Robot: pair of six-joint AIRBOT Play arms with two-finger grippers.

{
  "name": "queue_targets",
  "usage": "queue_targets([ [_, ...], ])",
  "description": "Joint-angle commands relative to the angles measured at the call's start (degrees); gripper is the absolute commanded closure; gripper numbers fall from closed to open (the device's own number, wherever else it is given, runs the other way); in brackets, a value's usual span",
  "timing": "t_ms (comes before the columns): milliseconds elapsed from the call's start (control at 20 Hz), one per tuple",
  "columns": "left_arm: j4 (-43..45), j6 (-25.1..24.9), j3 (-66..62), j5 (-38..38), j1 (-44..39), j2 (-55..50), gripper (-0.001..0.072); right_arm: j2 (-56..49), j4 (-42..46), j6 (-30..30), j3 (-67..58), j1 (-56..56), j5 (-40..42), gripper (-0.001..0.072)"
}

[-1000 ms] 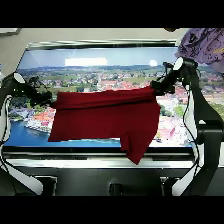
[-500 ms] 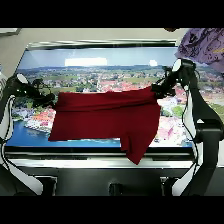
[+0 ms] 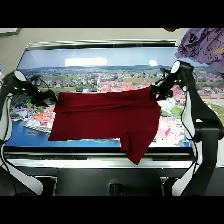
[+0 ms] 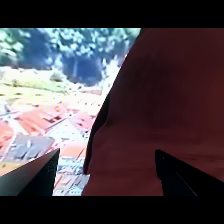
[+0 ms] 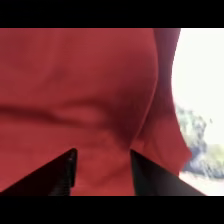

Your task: Fold the clothes and pants, and hang the long-sleeved shirts on hangers.

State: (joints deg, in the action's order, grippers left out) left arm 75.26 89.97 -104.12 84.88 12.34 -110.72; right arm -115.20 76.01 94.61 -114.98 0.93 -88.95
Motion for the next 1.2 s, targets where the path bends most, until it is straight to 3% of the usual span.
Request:
queue_targets([
  [0, 4.66, 0.15, -2.16, 1.2, 2.69, 5.95, 0.0021, 5.49, -0.81, -2.8, -0.02, 2.67, -2.12, 0.028],
  [150, 7.08, 1.75, 2.21, 2.29, 8.46, 14.71, 0.0022, 13.92, -7.89, -6.23, 7.67, 10.47, -3.06, 0.0282],
  [400, 5.31, 4.07, 27.98, -4.02, 17.03, 32.26, 0.0026, 36.7, -14.73, -12.11, 50.34, 18.34, 6.88, 0.0283],
  [650, 1.53, 5.68, 42.4, -9.97, 16.83, 40.39, 0.0025, 52.09, -25.05, -14.93, 81.94, 18.05, 20.83, 0.0282],
  [800, -0.52, 5.7, 43.69, -9.92, 16.24, 40.54, 0.0026, 52.76, -30.62, -17.73, 88.74, 18.05, 22.43, 0.0282],
  [1150, -0.55, 7.19, 43.69, -9.94, 15.43, 40.54, 0.0025, 52.76, -34.07, -20.0, 94.66, 18.03, 22.03, 0.0282],
])
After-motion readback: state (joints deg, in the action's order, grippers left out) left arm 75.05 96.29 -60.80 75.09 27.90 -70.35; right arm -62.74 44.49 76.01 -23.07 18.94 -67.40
